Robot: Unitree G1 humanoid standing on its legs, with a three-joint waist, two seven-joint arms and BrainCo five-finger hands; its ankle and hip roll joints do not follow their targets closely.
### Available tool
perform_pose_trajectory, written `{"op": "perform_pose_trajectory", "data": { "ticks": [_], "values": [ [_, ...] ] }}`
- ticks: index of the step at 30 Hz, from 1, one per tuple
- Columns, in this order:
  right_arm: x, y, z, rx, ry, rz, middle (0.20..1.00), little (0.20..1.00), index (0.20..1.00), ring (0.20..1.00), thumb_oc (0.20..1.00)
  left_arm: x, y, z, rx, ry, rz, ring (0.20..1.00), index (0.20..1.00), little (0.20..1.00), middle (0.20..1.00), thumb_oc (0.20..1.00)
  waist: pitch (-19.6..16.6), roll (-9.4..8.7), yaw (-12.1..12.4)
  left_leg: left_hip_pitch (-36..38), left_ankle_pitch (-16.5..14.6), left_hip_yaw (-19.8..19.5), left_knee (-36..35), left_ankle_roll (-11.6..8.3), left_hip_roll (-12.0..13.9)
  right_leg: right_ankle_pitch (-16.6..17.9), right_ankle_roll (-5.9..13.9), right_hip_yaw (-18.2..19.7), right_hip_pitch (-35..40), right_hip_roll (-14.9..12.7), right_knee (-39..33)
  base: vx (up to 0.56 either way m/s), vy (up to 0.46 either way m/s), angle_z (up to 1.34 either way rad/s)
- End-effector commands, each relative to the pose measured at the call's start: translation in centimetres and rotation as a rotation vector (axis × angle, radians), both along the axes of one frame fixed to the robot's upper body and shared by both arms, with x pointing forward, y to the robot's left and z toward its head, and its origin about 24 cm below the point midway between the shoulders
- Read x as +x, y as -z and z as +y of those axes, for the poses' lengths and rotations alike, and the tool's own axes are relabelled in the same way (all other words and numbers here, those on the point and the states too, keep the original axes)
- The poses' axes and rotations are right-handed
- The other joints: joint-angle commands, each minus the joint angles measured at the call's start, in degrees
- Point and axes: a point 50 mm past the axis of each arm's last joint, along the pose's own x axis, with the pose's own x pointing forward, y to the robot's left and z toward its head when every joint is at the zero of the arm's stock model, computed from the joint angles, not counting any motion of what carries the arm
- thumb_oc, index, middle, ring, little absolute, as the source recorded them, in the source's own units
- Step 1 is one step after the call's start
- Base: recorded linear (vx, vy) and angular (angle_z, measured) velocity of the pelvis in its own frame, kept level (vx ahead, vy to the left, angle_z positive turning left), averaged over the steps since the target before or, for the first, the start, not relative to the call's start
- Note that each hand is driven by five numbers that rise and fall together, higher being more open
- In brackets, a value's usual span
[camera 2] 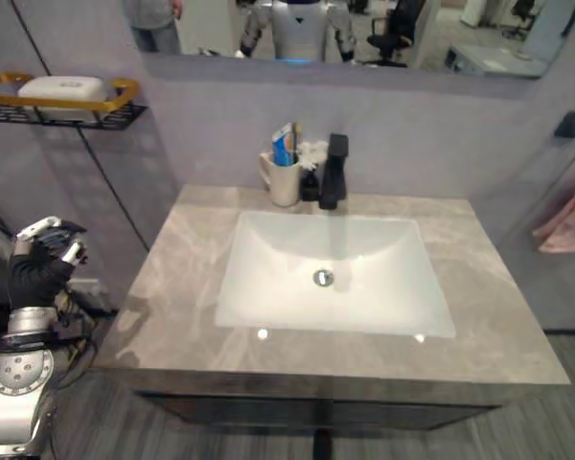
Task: Put brush and paste in cup on sink, flatten towel.
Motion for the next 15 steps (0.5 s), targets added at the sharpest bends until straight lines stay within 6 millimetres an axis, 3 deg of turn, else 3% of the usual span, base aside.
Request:
{"op": "perform_pose_trajectory", "data": {
  "ticks": [1,3,4,5,6,7,8,10,12,13,14,15],
  "values": [
    [1.7,-0.8,-0.1,-0.005,0.027,-0.15,1.0,1.0,1.0,1.0,1.0,0.2,-3.5,-1.5,0.122,0.13,-0.161,0.2,0.2,0.2,0.2,0.2,2.53,0.95,-4.18,-3.08,2.69,-0.76,0.26,1.22,-0.69,-1.68,4.97,1.18,2.14,-1.07,5.59,-0.23,0.106,0.06],
    [2.9,-1.2,0.5,0.002,0.001,-0.211,1.0,1.0,1.0,1.0,1.0,0.7,-3.9,-2.6,0.195,0.139,-0.182,0.2,0.2,0.2,0.2,0.2,4.54,0.56,-5.8,-2.35,2.8,0.98,0.23,2.08,-1.57,1.71,6.11,1.66,-0.41,-1.91,6.69,-0.21,0.107,-0.27],
    [2.9,-1.2,0.5,0.001,0.001,-0.211,1.0,1.0,1.0,1.0,1.0,0.7,-3.9,-2.6,0.195,0.139,-0.183,0.2,0.2,0.2,0.2,0.2,4.6,0.55,-5.67,-2.32,2.8,1.11,0.23,2.1,-1.59,1.74,6.14,1.8,-0.46,-1.89,6.75,-0.23,0.097,-0.44],
    [3.2,-1.3,0.7,0.005,-0.008,-0.226,1.0,1.0,1.0,1.0,1.0,0.9,-3.7,-2.7,0.189,0.129,-0.175,0.2,0.2,0.2,0.2,0.2,5.64,0.92,-5.45,-2.08,2.81,2.79,0.38,2.11,-1.05,1.56,6.13,-1.76,-1.69,-2.42,7.97,-0.31,0.151,-0.52],
    [3.5,-1.3,1.2,0.015,-0.029,-0.235,1.0,1.0,1.0,1.0,1.0,1.4,-3.1,-2.9,0.177,0.106,-0.157,0.2,0.2,0.2,0.2,0.2,6.89,2.01,-4.12,-2.74,3.65,7.1,1.12,1.74,0.25,-2.33,5.15,-14.64,-2.72,-5.96,11.35,-0.3,0.147,-0.98],
    [3.5,-1.3,1.2,0.015,-0.028,-0.235,1.0,1.0,1.0,1.0,1.0,1.4,-3.1,-2.9,0.177,0.107,-0.157,0.2,0.2,0.2,0.2,0.2,6.96,2.05,-4.25,-2.73,3.62,6.92,1.18,1.72,0.26,-2.58,5.14,-14.8,-2.73,-6.06,11.65,-0.34,0.153,-1.41],
    [3.5,-1.3,1.4,0.019,-0.041,-0.23,1.0,1.0,1.0,1.0,1.0,1.6,-2.7,-3.0,0.16,0.1,-0.144,0.2,0.2,0.2,0.2,0.2,7.09,2.28,-4.63,-3.26,4.26,7.93,1.33,1.86,0.59,-4.73,4.42,-16.47,-2.5,-6.43,15.57,-0.26,0.046,-1.59],
    [2.7,-1.0,1.2,0.006,-0.053,-0.193,1.0,1.0,1.0,1.0,1.0,1.7,-1.8,-3.1,0.162,0.103,-0.094,0.2,0.2,0.2,0.2,0.2,6.4,2.65,-5.3,-3.99,5.1,11.04,1.3,2.43,1.55,-8.47,3.71,-16.05,-0.87,-5.07,22.04,-0.34,0.025,-0.94],
    [2.6,-1.0,0.5,-0.019,-0.048,-0.166,1.0,1.0,1.0,1.0,1.0,1.8,-1.3,-3.0,0.203,0.115,-0.045,0.2,0.2,0.2,0.2,0.2,5.21,3.83,-4.61,-4.77,4.55,13.6,2.21,2.71,2.23,-12.67,3.77,-17.21,3.01,-5.93,26.68,-0.26,-0.012,-0.85],
    [2.8,-1.0,-0.1,-0.043,-0.065,-0.146,1.0,1.0,1.0,1.0,1.0,1.6,-0.9,-3.1,0.238,0.151,0.004,0.2,0.2,0.2,0.2,0.2,3.99,4.42,-3.76,-6.41,4.74,16.86,3.45,3.03,2.88,-14.74,3.59,-17.76,7.6,-6.82,28.0,-0.18,-0.024,-0.91],
    [2.8,-1.0,0.0,-0.043,-0.066,-0.145,1.0,1.0,1.0,1.0,1.0,1.6,-0.9,-3.1,0.239,0.152,0.005,0.2,0.2,0.2,0.2,0.2,4.02,4.33,-3.54,-6.34,4.56,17.12,3.61,3.0,2.88,-14.85,3.63,-17.46,7.55,-6.85,28.11,-0.35,-0.139,-1.16],
    [3.5,-1.3,-0.4,-0.061,-0.104,-0.149,1.0,1.0,1.0,1.0,1.0,1.4,-0.5,-2.9,0.241,0.158,0.028,0.2,0.2,0.2,0.2,0.2,3.01,4.13,-2.12,-8.76,4.86,21.26,5.59,2.69,4.33,-14.87,4.11,-18.93,11.09,-7.79,27.05,-0.27,-0.211,-1.14]
  ]
}}
